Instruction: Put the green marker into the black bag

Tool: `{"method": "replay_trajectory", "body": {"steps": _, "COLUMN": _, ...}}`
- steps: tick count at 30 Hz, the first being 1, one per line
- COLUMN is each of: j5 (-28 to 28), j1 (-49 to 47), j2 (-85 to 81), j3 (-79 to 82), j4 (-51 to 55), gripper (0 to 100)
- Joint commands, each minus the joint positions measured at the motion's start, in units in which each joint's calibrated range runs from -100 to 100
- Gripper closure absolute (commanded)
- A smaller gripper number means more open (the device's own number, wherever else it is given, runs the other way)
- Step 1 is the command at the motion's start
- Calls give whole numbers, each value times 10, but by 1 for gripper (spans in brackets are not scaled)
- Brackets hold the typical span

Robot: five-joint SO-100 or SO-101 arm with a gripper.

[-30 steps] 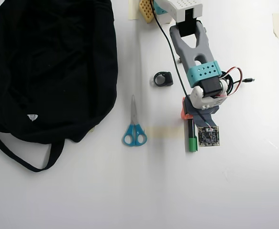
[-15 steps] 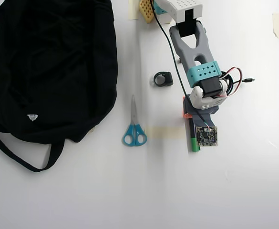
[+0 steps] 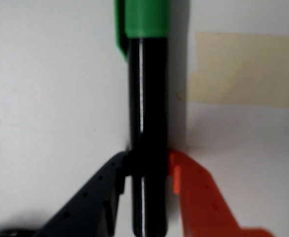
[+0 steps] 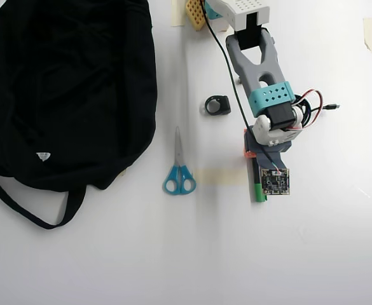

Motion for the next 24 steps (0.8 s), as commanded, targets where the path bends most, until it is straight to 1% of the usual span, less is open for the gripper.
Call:
{"method": "replay_trajectory", "body": {"steps": 1, "j5": -2, "j1": 0, "j2": -2, "j3": 2, "j4": 3, "gripper": 98}}
{"method": "replay_trajectory", "body": {"steps": 6, "j5": -2, "j1": 0, "j2": -11, "j3": -6, "j4": 16, "gripper": 98}}
{"method": "replay_trajectory", "body": {"steps": 15, "j5": -9, "j1": -6, "j2": -10, "j3": -64, "j4": 71, "gripper": 98}}
{"method": "replay_trajectory", "body": {"steps": 24, "j5": -9, "j1": -5, "j2": -10, "j3": -110, "j4": 96, "gripper": 98}}
